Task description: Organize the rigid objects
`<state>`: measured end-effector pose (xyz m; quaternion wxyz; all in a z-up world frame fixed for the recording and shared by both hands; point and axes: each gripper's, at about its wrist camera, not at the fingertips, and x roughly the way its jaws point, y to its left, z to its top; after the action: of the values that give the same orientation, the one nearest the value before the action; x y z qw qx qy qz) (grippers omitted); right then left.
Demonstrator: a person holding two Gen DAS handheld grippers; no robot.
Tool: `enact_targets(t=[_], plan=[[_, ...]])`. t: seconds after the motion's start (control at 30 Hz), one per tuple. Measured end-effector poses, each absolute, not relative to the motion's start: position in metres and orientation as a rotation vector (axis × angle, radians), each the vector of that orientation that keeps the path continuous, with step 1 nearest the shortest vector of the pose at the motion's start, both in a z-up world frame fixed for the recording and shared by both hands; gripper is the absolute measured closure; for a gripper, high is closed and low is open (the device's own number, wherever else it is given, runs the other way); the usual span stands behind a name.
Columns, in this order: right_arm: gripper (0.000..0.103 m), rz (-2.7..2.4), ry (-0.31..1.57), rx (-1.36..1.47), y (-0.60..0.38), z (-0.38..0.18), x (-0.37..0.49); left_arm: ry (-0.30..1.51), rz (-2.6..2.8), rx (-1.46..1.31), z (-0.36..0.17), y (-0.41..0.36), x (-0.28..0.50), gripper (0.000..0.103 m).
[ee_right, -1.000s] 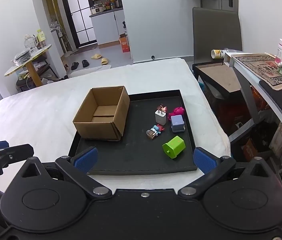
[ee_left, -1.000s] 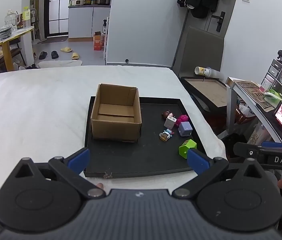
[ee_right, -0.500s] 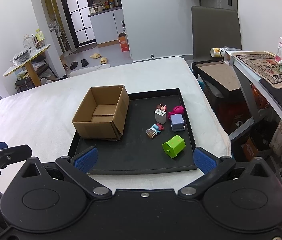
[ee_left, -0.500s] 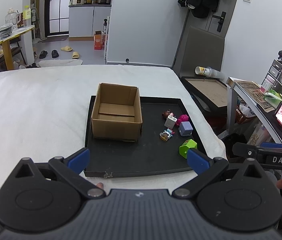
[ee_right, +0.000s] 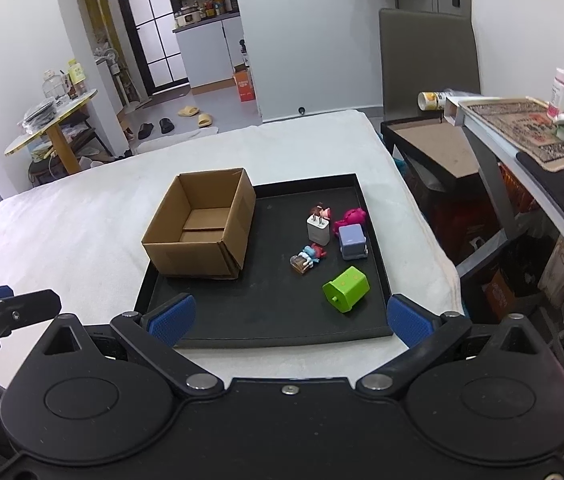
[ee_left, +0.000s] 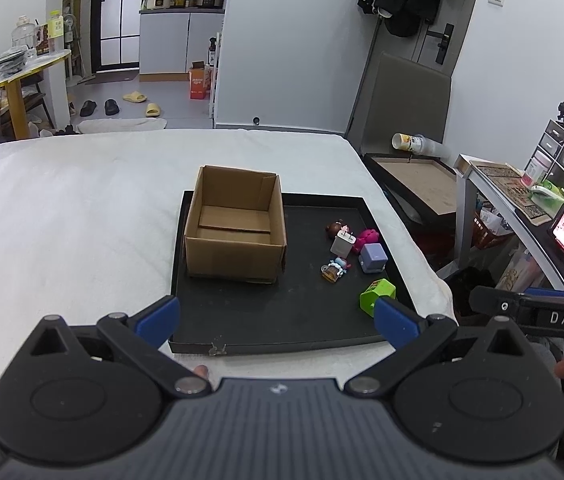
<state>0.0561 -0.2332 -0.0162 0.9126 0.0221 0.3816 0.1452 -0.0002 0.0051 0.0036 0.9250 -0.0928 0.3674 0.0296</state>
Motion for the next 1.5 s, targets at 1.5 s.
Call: enact_targets(t=[1.5], plan=[[0.000,0.293,0.778,0.048,-0.2317,-0.0207,0.0570,0.772,0.065,-0.169,0.0009,0.0043,0.0050,0.000]])
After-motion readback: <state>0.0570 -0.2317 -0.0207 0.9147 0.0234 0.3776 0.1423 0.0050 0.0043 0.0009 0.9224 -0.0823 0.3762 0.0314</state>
